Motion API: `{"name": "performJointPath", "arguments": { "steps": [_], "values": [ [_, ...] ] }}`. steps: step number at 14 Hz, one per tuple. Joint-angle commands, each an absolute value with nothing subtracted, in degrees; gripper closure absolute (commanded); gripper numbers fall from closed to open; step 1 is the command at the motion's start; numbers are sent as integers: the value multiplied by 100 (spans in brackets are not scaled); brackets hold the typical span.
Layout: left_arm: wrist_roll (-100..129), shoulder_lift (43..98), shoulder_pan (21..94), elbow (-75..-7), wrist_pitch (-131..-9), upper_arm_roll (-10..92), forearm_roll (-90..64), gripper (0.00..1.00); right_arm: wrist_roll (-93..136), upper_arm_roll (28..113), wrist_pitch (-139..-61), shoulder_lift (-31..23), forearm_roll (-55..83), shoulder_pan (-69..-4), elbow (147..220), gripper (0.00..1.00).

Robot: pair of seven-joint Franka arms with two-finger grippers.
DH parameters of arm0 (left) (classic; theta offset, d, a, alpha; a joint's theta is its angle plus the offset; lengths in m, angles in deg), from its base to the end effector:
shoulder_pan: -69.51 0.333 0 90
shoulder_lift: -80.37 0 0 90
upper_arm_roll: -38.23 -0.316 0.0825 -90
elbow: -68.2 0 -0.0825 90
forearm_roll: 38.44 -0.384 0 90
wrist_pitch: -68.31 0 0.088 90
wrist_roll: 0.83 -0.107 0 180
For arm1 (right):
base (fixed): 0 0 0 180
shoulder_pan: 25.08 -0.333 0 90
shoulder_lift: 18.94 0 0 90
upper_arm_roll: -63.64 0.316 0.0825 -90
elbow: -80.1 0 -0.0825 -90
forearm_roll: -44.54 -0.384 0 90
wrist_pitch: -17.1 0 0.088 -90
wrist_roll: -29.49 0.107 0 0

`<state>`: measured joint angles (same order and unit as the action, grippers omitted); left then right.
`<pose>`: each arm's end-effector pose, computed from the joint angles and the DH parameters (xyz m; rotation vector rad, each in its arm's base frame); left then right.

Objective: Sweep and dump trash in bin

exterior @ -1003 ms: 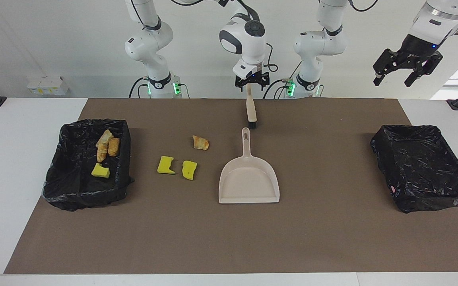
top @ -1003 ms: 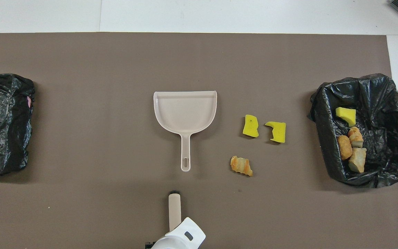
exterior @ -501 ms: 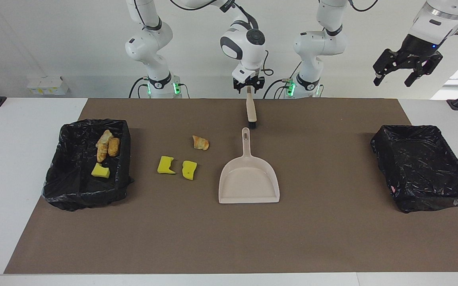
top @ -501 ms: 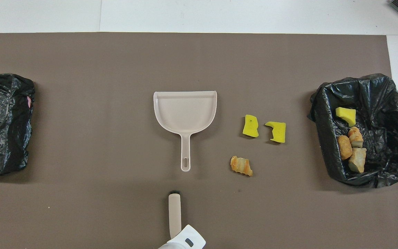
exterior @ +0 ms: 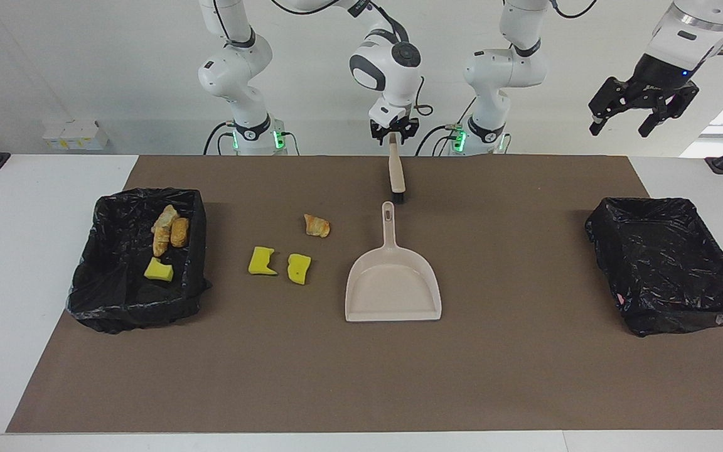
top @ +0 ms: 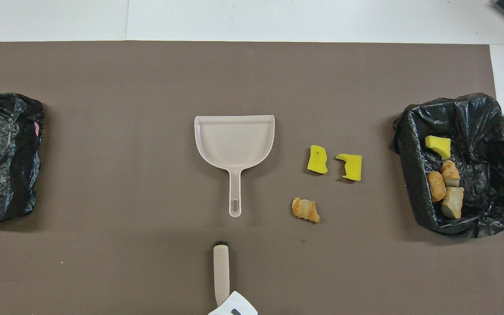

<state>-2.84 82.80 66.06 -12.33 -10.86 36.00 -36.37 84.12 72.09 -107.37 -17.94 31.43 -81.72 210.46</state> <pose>0.5175 -0.0148 0.7069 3.1029 -0.0986 0.0293 0.2052 0.4625 0.3398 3.1108 0.0645 -0.3411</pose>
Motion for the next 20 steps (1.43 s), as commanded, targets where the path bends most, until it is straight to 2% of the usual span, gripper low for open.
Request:
{"name": "performJointPath", "arguments": {
  "steps": [1,2,4,6,7,9,11,14,17,20],
  "values": [
    [-338,8327,6670,-1222,-948,3656,-3615,0,8600,7190,-10815,-1990,3127,-8229,21299,36],
    [-320,8327,6609,-1222,-948,3691,-3615,0,8600,7190,-10806,-1990,3118,-8229,21300,38],
    [-268,8432,6547,-1406,-1148,3726,-3572,0,8513,7199,-10832,-1982,3118,-8238,21300,53],
    [-276,8450,6451,-1451,-1229,3805,-3571,0,8521,7216,-10824,-1982,3118,-8247,21273,88],
    [-276,8459,6424,-1459,-1255,3831,-3571,0,8512,7217,-10780,-1955,3118,-8255,21230,100],
    [-311,8442,6170,-1573,-1456,3840,-3571,0,8565,7208,-10570,-1859,3126,-8229,20985,100],
    [-294,8433,5758,-1976,-1886,3840,-3580,0,8739,7164,-10288,-1850,3126,-8098,20668,100],
    [82,8319,5116,-2617,-2439,3840,-3624,0,8881,7155,-9640,-2121,3126,-7484,20325,100],
    [1233,8240,4422,-3680,-3826,3840,-3624,0,8602,7164,-8498,-2587,3144,-6614,20175,100],
    [1692,7819,3955,-3859,-4242,3840,-3633,0,8284,7129,-7827,-2685,3293,-5859,20157,100]
  ]
}}
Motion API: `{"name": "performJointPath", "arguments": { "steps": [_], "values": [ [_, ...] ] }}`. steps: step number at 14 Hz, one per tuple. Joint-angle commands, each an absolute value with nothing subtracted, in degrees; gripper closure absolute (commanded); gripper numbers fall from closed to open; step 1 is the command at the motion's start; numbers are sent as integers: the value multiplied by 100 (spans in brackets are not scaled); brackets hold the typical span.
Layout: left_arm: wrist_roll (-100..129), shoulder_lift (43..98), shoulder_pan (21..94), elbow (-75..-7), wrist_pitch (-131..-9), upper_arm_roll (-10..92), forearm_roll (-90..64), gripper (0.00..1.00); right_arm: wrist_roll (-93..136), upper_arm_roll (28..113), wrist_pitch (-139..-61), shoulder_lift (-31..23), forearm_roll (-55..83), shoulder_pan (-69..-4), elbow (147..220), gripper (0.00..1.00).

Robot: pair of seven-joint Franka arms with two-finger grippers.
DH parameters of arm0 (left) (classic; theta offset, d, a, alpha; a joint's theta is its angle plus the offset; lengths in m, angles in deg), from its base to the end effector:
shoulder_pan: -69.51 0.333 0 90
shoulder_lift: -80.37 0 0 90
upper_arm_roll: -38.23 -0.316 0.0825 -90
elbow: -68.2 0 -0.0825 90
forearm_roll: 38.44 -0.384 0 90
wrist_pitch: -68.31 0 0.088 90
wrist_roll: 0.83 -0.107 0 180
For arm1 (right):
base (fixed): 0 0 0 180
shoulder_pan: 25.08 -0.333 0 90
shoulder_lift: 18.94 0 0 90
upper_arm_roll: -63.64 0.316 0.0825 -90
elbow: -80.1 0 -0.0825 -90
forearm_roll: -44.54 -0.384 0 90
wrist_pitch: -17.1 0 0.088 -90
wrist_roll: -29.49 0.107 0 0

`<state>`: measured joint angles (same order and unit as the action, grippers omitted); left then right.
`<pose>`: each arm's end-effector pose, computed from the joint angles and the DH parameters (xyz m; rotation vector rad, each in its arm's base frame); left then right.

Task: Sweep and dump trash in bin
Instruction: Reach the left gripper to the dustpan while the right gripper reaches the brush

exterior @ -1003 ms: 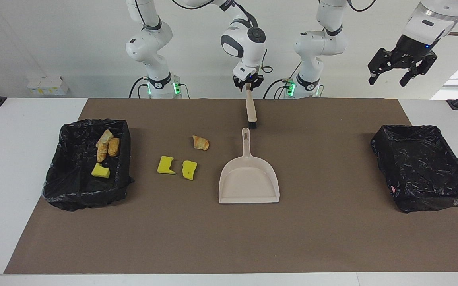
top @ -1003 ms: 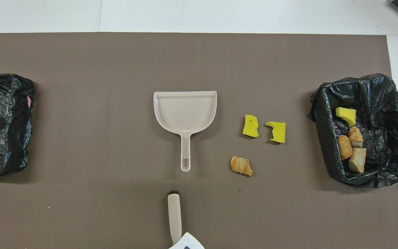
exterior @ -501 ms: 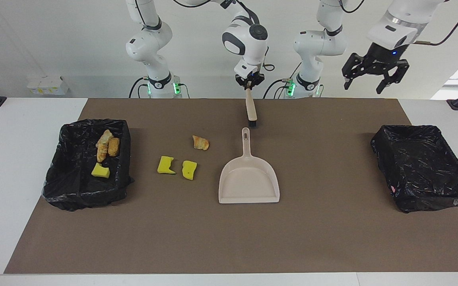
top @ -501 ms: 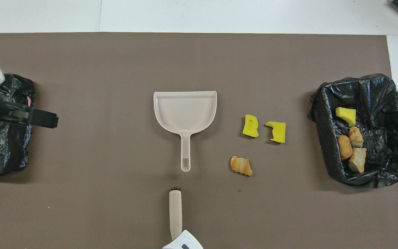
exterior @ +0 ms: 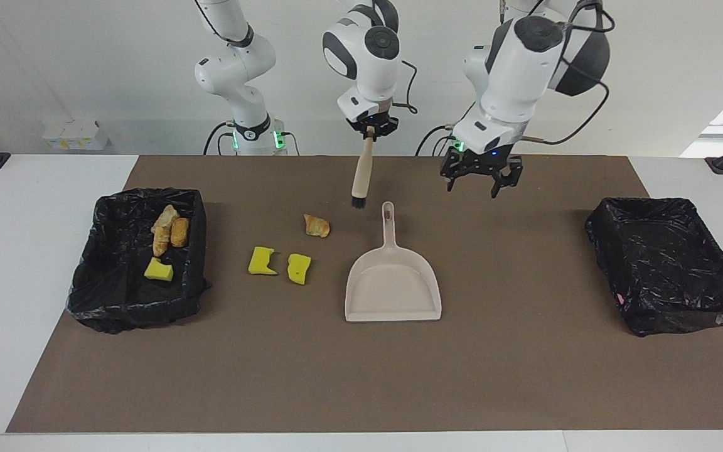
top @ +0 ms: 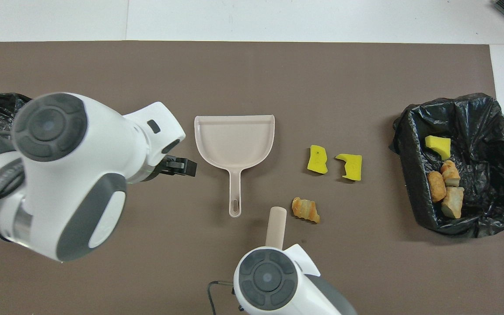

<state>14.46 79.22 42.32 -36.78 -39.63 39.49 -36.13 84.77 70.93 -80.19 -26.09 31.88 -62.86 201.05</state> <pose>0.5015 -0.2751 0.5157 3.0752 -0.3363 0.0229 0.3248 0.3571 0.4510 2.9833 -0.3621 -0.5102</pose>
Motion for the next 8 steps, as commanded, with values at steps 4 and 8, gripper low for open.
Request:
{"name": "performJointPath", "arguments": {
  "steps": [4,8],
  "values": [
    [2429,6923,3314,-3859,-5304,3840,-3712,0,7750,7146,-7897,-2554,3838,-4665,20236,100],
    [2659,6561,3084,-3850,-5728,3840,-3712,0,6379,7155,-8527,-2500,4276,-3267,20613,100]
  ]
}}
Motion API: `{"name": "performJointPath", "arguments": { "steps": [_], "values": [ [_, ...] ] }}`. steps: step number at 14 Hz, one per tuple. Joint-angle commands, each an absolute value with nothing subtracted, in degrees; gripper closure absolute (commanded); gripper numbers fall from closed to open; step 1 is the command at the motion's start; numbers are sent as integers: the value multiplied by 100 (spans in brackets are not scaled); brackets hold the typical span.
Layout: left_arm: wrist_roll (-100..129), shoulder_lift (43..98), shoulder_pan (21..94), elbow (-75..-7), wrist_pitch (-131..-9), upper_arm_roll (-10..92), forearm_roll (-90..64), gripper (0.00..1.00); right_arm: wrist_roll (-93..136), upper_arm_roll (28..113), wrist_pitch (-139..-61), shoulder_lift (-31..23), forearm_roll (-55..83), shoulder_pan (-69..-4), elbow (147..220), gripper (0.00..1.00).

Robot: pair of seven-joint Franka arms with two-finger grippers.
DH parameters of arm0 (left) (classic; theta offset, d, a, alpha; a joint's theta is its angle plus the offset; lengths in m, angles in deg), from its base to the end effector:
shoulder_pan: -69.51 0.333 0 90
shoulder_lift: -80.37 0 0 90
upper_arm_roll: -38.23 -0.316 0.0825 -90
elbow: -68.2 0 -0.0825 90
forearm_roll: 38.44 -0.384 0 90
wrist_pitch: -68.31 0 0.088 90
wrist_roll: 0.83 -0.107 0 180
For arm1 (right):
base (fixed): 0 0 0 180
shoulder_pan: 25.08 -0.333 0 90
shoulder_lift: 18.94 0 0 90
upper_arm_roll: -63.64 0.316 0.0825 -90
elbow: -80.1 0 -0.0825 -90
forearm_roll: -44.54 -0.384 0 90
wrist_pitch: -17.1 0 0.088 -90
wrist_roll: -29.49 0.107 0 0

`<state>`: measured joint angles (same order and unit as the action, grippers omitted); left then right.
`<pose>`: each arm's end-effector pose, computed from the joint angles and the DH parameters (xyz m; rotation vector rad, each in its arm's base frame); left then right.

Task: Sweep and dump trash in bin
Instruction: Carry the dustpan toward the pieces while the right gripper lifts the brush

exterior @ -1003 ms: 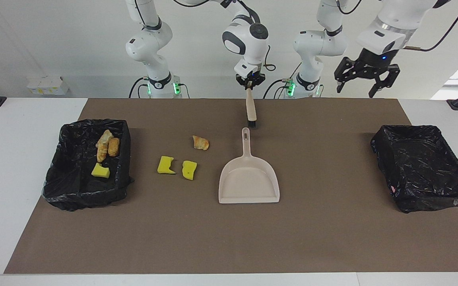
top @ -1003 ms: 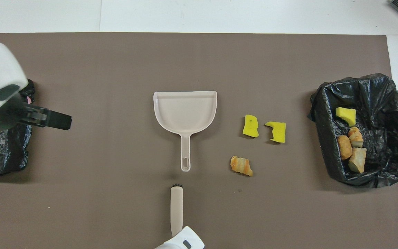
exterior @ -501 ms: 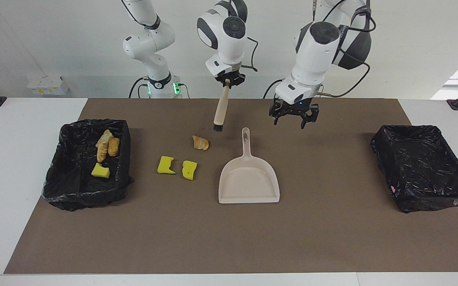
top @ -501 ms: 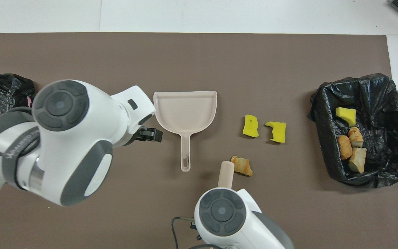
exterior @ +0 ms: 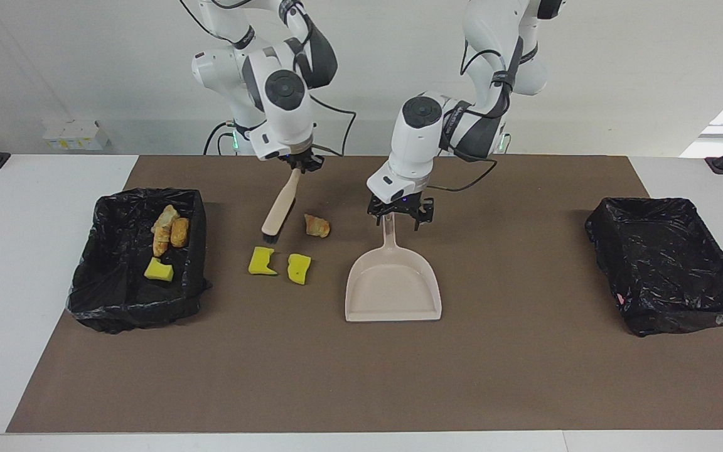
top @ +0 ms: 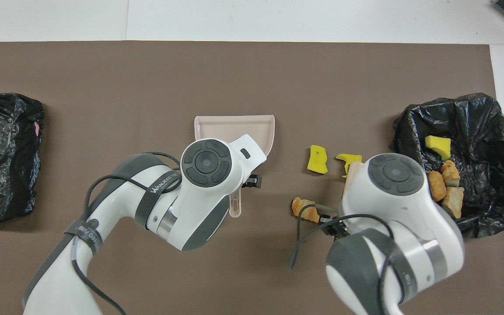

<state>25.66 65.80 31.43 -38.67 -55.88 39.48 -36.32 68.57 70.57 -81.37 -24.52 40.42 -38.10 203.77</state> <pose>0.4815 -0.3954 0.3856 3.0687 -0.3129 0.0315 0.4450 0.1694 0.4170 2.9346 -0.5331 -0.4918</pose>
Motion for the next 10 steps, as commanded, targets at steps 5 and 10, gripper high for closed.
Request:
{"name": "performJointPath", "arguments": {
  "steps": [5,10],
  "values": [
    [2729,6455,3031,-3999,-5808,3840,-3712,7,5071,7164,-8959,-2307,4830,-2956,20930,100],
    [2888,6447,2996,-4052,-5852,3849,-3712,32,3221,7181,-9285,-2281,4788,-2833,21045,100]
  ]
}}
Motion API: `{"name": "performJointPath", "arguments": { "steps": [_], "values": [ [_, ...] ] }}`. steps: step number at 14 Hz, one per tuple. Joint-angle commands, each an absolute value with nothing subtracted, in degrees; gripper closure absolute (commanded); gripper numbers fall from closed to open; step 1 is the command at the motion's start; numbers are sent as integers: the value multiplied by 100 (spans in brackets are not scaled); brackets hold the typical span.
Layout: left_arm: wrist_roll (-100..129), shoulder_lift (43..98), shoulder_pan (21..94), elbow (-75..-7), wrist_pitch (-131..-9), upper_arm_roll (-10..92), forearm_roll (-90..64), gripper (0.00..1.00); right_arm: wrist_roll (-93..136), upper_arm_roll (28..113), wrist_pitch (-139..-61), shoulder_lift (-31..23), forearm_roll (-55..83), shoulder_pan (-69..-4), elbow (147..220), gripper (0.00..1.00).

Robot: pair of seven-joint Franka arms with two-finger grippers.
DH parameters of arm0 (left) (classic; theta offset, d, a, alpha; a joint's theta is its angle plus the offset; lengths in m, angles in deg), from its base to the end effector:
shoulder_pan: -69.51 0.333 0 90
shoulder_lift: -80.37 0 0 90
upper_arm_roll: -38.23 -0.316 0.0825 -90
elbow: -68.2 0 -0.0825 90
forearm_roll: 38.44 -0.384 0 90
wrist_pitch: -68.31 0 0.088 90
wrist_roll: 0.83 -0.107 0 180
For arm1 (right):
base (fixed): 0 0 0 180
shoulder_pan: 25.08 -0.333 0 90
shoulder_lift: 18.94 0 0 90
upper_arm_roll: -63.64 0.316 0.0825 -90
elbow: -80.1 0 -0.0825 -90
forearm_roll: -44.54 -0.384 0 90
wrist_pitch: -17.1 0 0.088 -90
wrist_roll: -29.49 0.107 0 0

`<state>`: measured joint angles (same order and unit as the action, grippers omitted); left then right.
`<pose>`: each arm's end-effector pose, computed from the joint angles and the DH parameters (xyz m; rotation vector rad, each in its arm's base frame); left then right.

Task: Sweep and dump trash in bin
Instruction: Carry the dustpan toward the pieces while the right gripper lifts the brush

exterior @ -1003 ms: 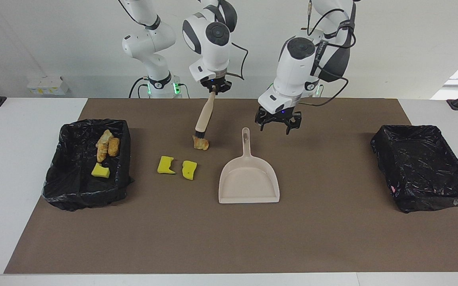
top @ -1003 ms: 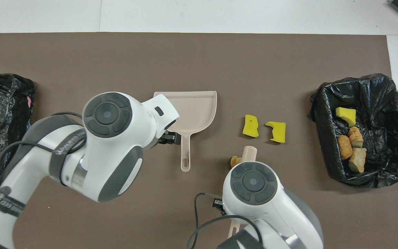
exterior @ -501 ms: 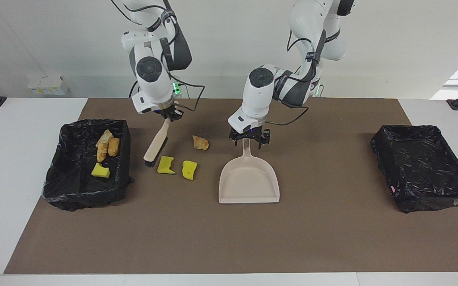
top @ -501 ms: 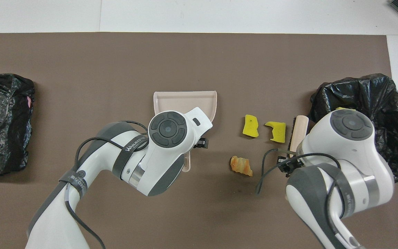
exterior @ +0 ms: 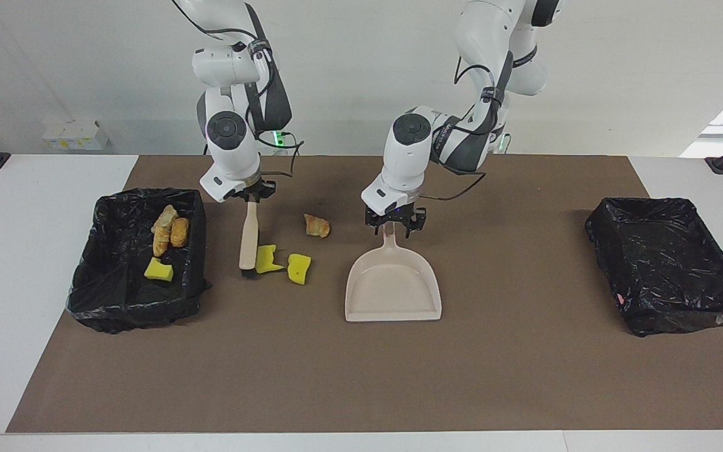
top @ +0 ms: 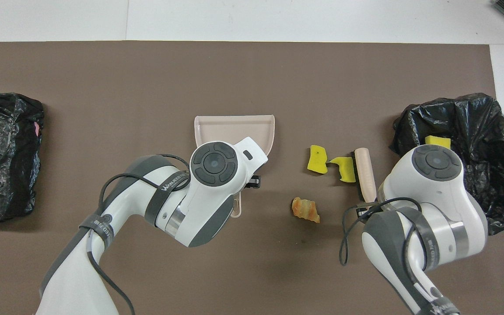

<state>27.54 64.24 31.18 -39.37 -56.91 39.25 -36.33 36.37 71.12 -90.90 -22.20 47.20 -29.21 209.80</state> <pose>0.4814 -0.3957 0.3646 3.0863 -0.2630 0.0037 0.4630 0.0917 0.3620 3.0015 0.1542 -0.4705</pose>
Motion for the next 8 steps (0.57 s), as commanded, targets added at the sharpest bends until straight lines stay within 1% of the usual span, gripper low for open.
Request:
{"name": "performJointPath", "arguments": {
  "steps": [1,2,3,4,5,6,7,8],
  "values": [
    [2879,6394,2987,-4052,-5895,3849,-3703,32,3230,7190,-9286,-2280,4744,-2911,21053,100],
    [2879,6376,2996,-4052,-5957,3849,-3703,33,3213,7190,-9268,-2280,4735,-3025,21045,100],
    [2879,6367,2996,-4052,-6027,3849,-3703,36,3221,7190,-9268,-2272,4570,-3183,21036,100],
    [2879,6367,2996,-4052,-5975,3840,-3703,51,3247,7190,-9303,-2237,4281,-3280,21036,100],
    [2870,6367,3013,-4017,-5914,3840,-3703,76,3300,7190,-9338,-2167,4069,-3420,21010,100],
    [2844,6367,3048,-3982,-5905,3840,-3703,91,3361,7190,-9338,-2149,3928,-3543,20966,100],
    [2835,6367,3066,-3982,-5896,3840,-3712,95,3414,7190,-9277,-2122,3918,-3562,20879,100],
    [2818,6419,3083,-3991,-5826,3832,-3712,96,3415,7181,-9172,-2044,3926,-3545,20756,100]
  ]
}}
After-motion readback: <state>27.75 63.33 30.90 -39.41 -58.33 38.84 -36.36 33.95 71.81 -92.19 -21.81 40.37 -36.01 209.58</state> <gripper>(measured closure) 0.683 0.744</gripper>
